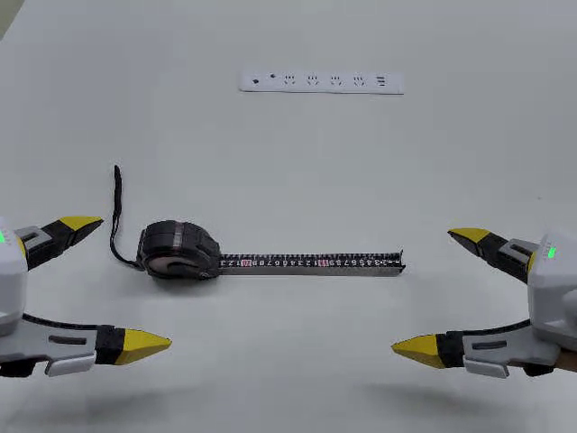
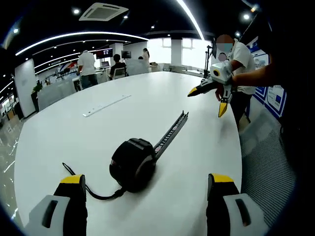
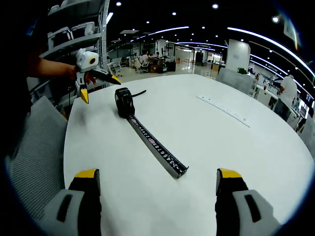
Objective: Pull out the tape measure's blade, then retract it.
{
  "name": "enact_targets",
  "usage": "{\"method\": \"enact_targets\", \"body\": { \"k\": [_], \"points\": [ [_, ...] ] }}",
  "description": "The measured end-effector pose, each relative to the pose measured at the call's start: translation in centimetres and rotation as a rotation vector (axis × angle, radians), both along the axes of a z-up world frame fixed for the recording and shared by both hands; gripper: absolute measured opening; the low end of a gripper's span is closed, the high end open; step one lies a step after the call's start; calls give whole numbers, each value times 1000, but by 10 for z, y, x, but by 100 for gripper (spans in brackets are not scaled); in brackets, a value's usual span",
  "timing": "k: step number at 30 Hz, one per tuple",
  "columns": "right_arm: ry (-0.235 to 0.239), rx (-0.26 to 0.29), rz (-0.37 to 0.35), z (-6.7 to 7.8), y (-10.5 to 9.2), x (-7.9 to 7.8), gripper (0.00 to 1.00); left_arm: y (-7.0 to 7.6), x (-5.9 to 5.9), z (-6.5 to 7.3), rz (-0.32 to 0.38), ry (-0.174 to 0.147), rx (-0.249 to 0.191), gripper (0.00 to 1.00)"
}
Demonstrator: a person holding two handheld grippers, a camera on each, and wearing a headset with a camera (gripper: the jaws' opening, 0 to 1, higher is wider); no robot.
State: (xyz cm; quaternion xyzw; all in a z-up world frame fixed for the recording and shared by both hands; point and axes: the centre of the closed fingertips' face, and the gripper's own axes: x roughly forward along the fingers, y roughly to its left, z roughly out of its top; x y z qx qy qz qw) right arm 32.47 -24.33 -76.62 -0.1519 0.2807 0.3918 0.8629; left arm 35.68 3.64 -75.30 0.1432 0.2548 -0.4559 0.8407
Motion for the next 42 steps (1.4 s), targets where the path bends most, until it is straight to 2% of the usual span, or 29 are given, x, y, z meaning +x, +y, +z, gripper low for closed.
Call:
{"method": "enact_targets", "body": {
  "k": [2, 6, 11, 13, 16, 20, 23, 24, 27, 30, 32, 39, 42],
  "points": [
    [-4, 18, -27, 2, 1, -1, 100, 0, -3, 2, 28, 1, -22, 100],
    [-22, 22, -76, 5, 4, -4, 100, -2, -10, 5, 63, -8, -36, 100],
    [-47, 40, -142, 12, 11, -8, 100, -7, -17, 12, 125, -30, -70, 100],
    [-58, 58, -175, 15, 14, -11, 100, -9, -19, 14, 162, -24, -89, 100],
    [-57, 76, -193, 18, 20, -17, 100, -13, -24, 17, 177, -32, -92, 100],
    [-57, 77, -196, 19, 21, -18, 100, -13, -25, 18, 179, -33, -94, 100],
    [-58, 78, -228, 20, 25, -24, 100, -15, -29, 24, 245, -32, -117, 100],
    [-61, 96, -272, 25, 27, -27, 100, -20, -34, 22, 281, -27, -111, 100],
    [-64, 104, -300, 28, 28, -28, 100, -22, -35, 25, 334, -29, -133, 100],
    [-66, 116, -332, 31, 28, -29, 100, -22, -34, 30, 385, -56, -135, 100],
    [-61, 135, -348, 33, 31, -31, 100, -22, -34, 34, 414, -63, -156, 100],
    [-41, 156, -375, 33, 37, -36, 100, -16, -39, 34, 460, -73, -133, 100],
    [-36, 159, -376, 33, 39, -38, 100, -17, -40, 34, 471, -69, -144, 100]
  ]
}}
